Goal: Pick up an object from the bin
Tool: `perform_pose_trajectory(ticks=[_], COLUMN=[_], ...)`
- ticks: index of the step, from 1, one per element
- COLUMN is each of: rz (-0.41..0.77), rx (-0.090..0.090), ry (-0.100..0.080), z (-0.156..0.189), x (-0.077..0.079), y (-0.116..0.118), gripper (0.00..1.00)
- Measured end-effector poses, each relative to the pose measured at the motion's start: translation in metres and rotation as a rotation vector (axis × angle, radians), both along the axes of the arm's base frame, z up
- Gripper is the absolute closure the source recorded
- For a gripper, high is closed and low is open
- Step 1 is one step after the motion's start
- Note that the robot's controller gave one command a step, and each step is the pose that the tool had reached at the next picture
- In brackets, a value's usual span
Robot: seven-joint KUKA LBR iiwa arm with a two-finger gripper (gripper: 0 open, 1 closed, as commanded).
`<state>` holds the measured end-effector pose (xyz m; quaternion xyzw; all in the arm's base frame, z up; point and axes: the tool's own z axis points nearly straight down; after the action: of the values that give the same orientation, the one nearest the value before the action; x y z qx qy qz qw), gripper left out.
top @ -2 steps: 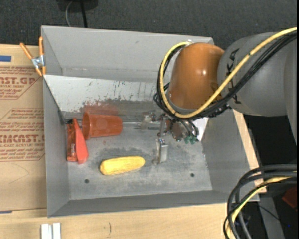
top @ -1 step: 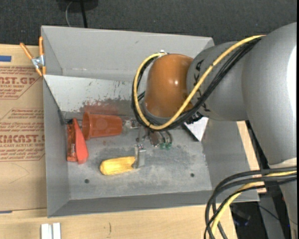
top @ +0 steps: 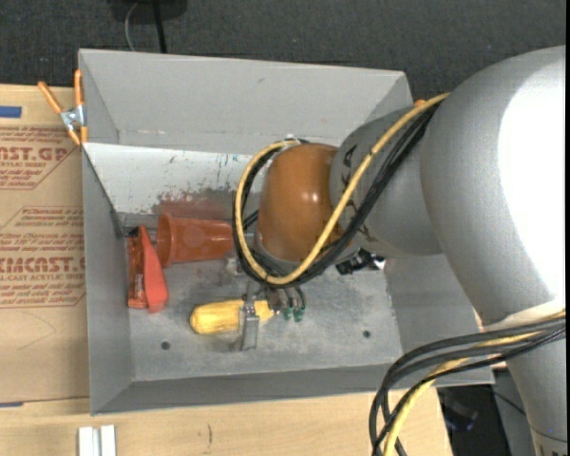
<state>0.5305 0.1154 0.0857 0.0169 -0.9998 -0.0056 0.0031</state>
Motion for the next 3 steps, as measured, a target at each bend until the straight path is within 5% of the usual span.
perform_pose_trajectory(ticks=[1,2,3], rz=[-0.158,-0.158,-0.154], rx=[-0.003,-0.003,-0.003], ry=[-0.009,-0.009,-0.010], z=[-0.016,-0.016,0.097], x=[-0.019,-0.019,-0.024], y=[0.010,0.010,0.012], gripper=[1.00,1.00,1.00])
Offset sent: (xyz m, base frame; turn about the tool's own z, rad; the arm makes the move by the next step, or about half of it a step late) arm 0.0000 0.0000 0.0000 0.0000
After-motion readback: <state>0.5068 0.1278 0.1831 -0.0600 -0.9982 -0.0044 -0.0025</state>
